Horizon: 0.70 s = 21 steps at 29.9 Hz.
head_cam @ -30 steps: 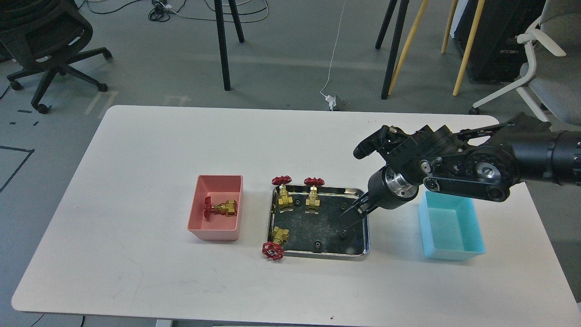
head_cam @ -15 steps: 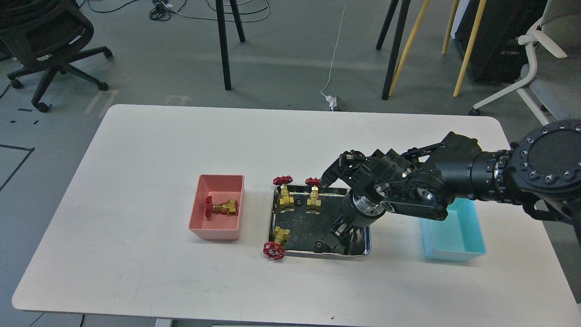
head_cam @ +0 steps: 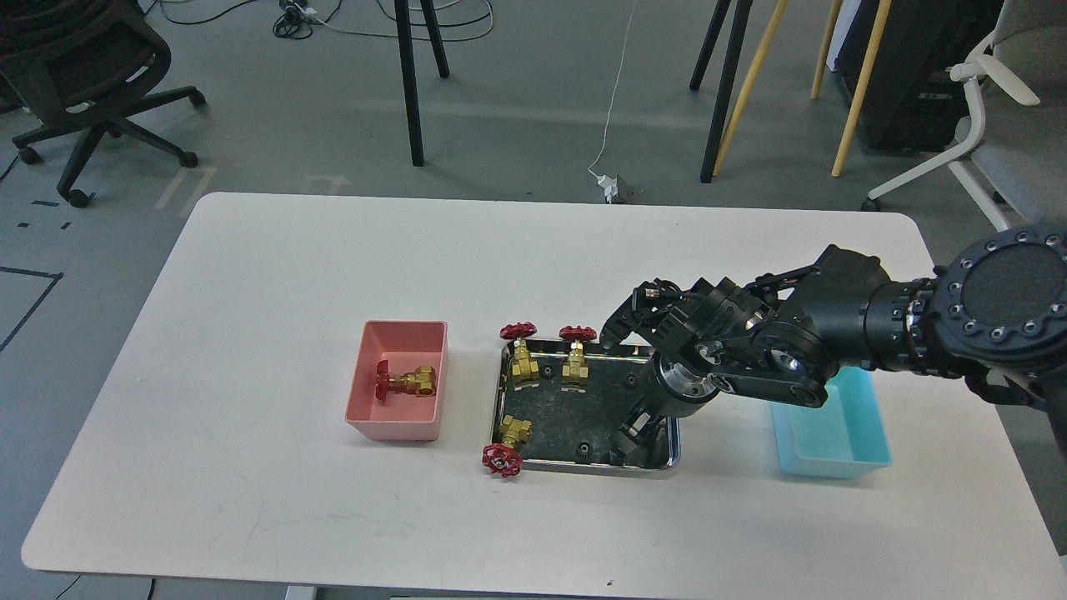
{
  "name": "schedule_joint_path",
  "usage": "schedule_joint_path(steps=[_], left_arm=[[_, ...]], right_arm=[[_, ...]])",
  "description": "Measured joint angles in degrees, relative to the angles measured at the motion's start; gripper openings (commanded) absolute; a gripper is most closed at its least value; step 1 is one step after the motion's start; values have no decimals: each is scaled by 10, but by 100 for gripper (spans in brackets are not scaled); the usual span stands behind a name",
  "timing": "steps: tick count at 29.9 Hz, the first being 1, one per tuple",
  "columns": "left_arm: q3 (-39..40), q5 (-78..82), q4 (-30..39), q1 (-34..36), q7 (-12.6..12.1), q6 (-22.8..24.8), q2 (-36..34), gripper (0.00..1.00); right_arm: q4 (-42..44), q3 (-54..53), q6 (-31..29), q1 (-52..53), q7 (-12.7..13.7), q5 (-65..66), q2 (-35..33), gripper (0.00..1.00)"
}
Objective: Place valve in pink box and gear in blue box
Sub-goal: 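Close the right hand on a small brass gear in the tray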
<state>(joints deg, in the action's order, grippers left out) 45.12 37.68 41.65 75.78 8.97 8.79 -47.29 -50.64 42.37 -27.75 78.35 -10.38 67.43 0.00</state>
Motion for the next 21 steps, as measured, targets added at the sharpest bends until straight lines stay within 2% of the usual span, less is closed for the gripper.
schedule_joint_path(steps=[5,15,21], left_arm=[[1,0,-2,0,0,0,0,98],[0,-1,-2,2,0,1,-18,98],[0,-1,-2,2,0,3,-22,98]], right_arm=[[0,2,-2,0,0,0,0,68],[0,1,-2,-1,0,-2,0,55],[1,1,-3,-1,0,-3,0,54]])
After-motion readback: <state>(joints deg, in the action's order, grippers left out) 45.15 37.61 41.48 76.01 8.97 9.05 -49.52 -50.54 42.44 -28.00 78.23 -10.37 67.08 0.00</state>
